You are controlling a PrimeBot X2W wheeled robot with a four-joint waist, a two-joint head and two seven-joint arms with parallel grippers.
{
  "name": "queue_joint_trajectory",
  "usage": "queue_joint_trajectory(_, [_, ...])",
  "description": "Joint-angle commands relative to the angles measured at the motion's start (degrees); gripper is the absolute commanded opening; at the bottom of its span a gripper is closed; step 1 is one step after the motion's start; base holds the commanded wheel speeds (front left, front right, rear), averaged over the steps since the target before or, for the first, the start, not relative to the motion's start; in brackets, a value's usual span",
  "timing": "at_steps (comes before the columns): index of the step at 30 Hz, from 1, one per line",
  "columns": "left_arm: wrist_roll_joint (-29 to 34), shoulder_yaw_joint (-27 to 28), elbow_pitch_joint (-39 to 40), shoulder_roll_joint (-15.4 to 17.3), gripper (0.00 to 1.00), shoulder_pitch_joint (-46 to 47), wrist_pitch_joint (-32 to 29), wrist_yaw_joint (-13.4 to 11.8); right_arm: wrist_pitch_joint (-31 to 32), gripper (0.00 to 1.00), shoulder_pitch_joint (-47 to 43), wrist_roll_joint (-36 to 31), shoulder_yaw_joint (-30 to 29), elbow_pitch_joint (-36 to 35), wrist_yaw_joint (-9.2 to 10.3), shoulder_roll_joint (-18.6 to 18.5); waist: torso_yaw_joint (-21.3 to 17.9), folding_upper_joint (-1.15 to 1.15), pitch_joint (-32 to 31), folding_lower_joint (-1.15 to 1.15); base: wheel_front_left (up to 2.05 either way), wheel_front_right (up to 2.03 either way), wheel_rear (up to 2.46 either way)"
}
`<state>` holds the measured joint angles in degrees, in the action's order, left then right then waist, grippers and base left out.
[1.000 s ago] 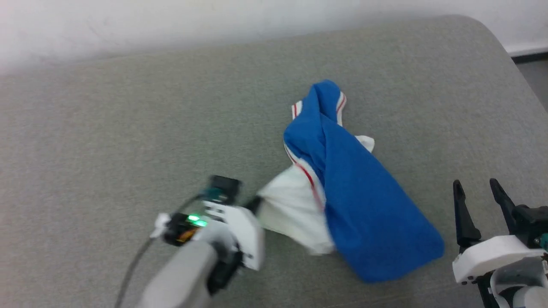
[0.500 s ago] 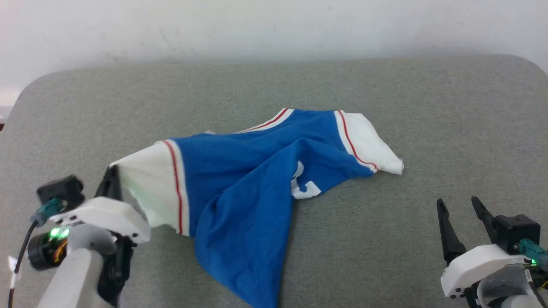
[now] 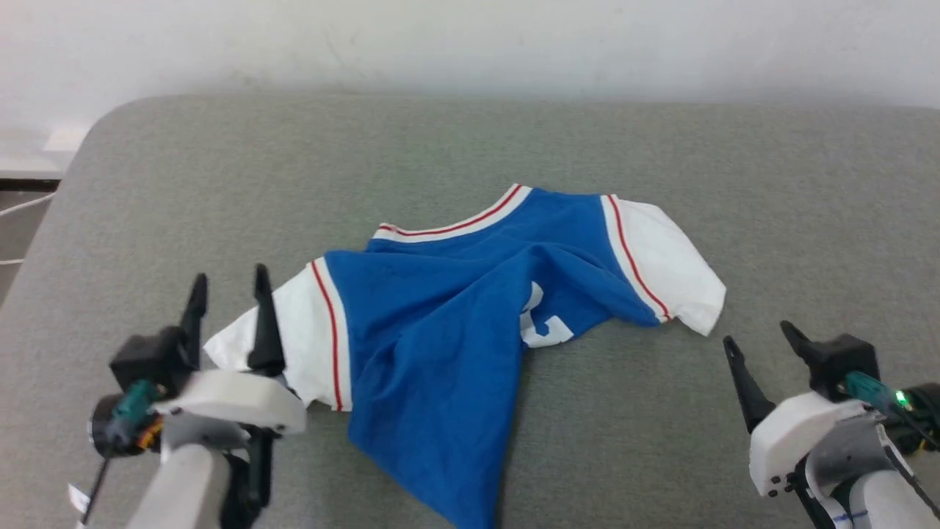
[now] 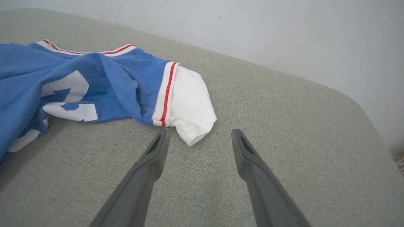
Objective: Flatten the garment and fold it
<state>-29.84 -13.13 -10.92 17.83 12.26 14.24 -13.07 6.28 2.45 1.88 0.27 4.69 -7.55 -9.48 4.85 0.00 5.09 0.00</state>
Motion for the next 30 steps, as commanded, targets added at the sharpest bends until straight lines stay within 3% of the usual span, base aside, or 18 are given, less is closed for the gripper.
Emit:
queue_joint_trajectory(1, [0.80, -0.34, 0.72, -0.54, 1.00, -1.73, 0.43, 0.38, 0.87, 1.00, 1.19, -0.37, 0.80, 0.45, 0.06, -0.88, 1.94, 0.00, -0.57, 0.00, 0.00, 0.00, 0.00])
queue_joint_trajectory(7, [4.11, -2.11, 5.46, -3.90, 1.00, -6.89, 0.72, 1.31, 7.74, 1.00, 7.34, 0.26, 8.43, 6.94, 0.06, -8.27, 6.76, 0.00, -0.25, 0.00, 0.00, 0.00, 0.00])
queue_joint_trajectory(13, [5.31, -2.37, 5.56, -6.88, 1.00, -8.37, 0.74, 3.21, 10.69, 1.00, 14.07, 1.73, 13.03, 16.77, 0.06, -13.71, 11.22, 0.00, 1.76, 0.00, 0.00, 0.00, 0.00])
queue_joint_trajectory(22, [7.11, -1.18, 3.20, -9.65, 1.00, -6.44, 0.75, 6.05, 8.83, 1.00, 20.14, 3.34, 18.75, 29.36, 0.06, -16.49, 15.12, 0.00, 4.25, 0.00, 0.00, 0.00, 0.00])
queue_joint_trajectory(23, [7.33, -1.01, 2.93, -9.85, 1.00, -6.39, 0.75, 6.26, 8.54, 0.47, 20.33, 3.86, 19.15, 30.61, 0.06, -16.39, 15.20, 0.00, 4.14, 0.00, 0.00, 0.00, 0.00])
queue_joint_trajectory(24, [7.55, -0.79, 2.68, -10.02, 1.00, -6.40, 0.75, 6.43, 8.02, 0.12, 20.51, 4.34, 19.51, 31.64, 0.06, -16.25, 15.16, 0.00, 3.92, 0.00, 0.00, 0.00, 0.00])
queue_joint_trajectory(25, [7.71, -0.49, 2.48, -10.15, 1.00, -6.51, 0.75, 6.56, 7.36, 0.00, 20.66, 4.71, 19.89, 32.45, 0.06, -16.07, 14.94, 0.00, 3.62, 0.00, 0.00, 0.00, 0.00])
queue_joint_trajectory(30, [8.35, 0.69, 1.37, -10.41, 1.00, -7.45, 0.75, 7.53, 4.65, 0.00, 20.43, 6.84, 21.10, 34.84, 0.06, -15.13, 12.33, 0.00, 1.11, 0.00, 0.00, 0.00, 0.00])
